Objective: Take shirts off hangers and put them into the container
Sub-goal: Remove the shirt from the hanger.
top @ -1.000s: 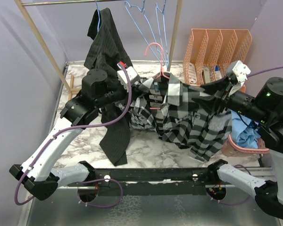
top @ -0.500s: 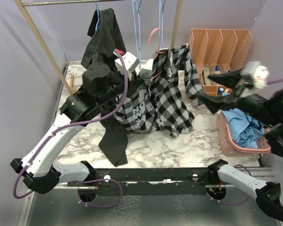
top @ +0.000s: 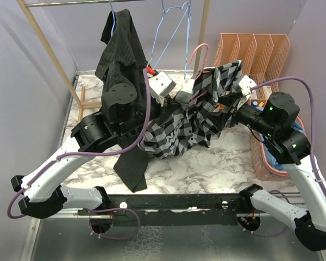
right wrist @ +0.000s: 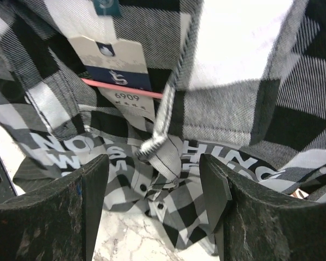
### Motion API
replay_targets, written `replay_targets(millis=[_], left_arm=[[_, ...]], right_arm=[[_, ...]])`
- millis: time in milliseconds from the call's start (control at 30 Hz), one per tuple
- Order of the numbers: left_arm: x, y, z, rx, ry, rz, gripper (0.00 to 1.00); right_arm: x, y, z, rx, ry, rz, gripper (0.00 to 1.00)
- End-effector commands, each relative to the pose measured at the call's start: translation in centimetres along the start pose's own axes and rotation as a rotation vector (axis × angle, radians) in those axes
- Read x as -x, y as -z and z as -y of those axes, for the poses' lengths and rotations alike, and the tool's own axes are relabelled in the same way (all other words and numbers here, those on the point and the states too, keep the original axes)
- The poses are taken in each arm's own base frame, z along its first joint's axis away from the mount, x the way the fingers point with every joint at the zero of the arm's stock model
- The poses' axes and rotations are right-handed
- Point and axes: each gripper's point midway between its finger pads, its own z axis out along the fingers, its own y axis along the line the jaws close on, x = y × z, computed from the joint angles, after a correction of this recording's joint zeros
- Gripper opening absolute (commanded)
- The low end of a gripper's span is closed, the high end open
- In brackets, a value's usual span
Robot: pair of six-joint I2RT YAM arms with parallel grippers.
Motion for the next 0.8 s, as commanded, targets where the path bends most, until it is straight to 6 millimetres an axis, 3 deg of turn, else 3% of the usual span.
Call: replay_targets(millis=[0, 200, 367, 433, 500, 533, 633, 767], left_arm=[[3.8, 2.3, -0.5, 0.041, 0.034, 0.136, 0.00], [3.5, 3.1, 0.1, 0.017, 0.060, 0.139, 0.00], [2.9, 3.9, 0.2, 0.010, 0.081, 0.141, 0.00], [2.7, 4.2, 0.3, 0.003, 0.090, 0.146, 0.00], [2.5, 4.7, 0.3, 0.004, 0.097, 0.148, 0.00], [2.3, 4.9, 0.2, 0.007, 0.099, 0.148, 0.00], [1.5, 6.1, -0.2, 0.026, 0.098, 0.146, 0.00], [-0.5, 8.5, -1.7, 0.098, 0.092, 0.122, 0.00]], right_arm=[[1.1, -0.5, 0.6, -0.042, -0.018, 0.096, 0.66], [0.0, -1.7, 1.7, -0.093, -0.072, 0.098, 0.56], [0.4, -2.1, -0.3, 0.026, -0.045, 0.162, 0.50], [0.2, -2.6, -0.4, 0.038, -0.060, 0.155, 0.35], [-0.2, -3.1, 0.7, -0.010, -0.075, 0.122, 0.08], [-0.3, -3.2, 1.5, -0.051, -0.076, 0.106, 0.02], [-0.4, -2.5, 4.3, -0.213, -0.064, 0.077, 0.01], [0.7, 1.1, 8.5, -0.488, -0.010, 0.048, 0.01]])
